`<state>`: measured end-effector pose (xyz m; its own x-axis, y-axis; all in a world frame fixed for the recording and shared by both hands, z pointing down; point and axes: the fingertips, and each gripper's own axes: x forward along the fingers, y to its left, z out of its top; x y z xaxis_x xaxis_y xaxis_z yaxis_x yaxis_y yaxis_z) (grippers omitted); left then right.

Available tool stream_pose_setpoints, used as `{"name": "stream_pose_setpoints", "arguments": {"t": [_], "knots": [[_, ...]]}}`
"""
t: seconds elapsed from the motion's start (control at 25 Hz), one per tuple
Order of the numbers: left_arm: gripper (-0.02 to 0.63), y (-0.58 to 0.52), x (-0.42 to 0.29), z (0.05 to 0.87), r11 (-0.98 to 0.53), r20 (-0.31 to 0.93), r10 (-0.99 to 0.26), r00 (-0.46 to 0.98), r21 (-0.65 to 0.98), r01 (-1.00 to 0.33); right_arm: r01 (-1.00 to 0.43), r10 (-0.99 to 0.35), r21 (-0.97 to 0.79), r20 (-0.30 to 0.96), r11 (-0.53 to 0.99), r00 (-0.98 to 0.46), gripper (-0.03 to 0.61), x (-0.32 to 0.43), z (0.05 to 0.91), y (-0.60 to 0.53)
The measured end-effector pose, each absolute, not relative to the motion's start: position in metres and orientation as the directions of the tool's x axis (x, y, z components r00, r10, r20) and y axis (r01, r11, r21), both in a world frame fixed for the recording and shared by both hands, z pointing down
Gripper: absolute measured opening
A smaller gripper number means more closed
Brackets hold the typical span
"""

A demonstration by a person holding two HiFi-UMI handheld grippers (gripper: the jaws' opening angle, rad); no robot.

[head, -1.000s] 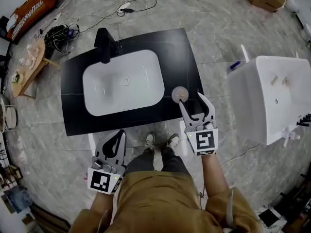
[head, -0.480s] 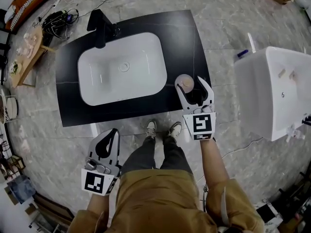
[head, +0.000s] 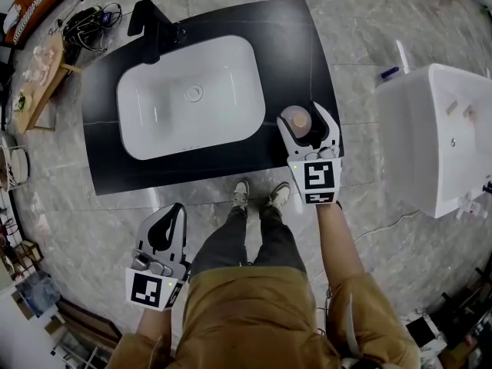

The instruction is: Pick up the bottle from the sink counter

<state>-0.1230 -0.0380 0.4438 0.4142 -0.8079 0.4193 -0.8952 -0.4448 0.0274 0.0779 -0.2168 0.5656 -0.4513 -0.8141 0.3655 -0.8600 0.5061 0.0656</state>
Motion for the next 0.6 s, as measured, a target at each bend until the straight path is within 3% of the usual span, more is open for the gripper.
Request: {"name": "stream_pose_setpoints", "arguments": {"t": [0.4,0.6], "knots": [[0.003,-0.0344,-0.1224,0.4522,-0.444,0.440,-0.796,0.415,0.040,-0.895,-0.868,-0.824,0.050,0.347,0.494,-0.449,0.280,0.0731,0.5677,-0.2204],[0.003,-0.0312,-0.1229,0.4532,-0.438,0.449,-0.794,0.411,0.047,-0.898,-0.867,-0.827,0.053,0.334,0.496,-0.453,0.201,0.0703,0.5634,-0.2199]]}}
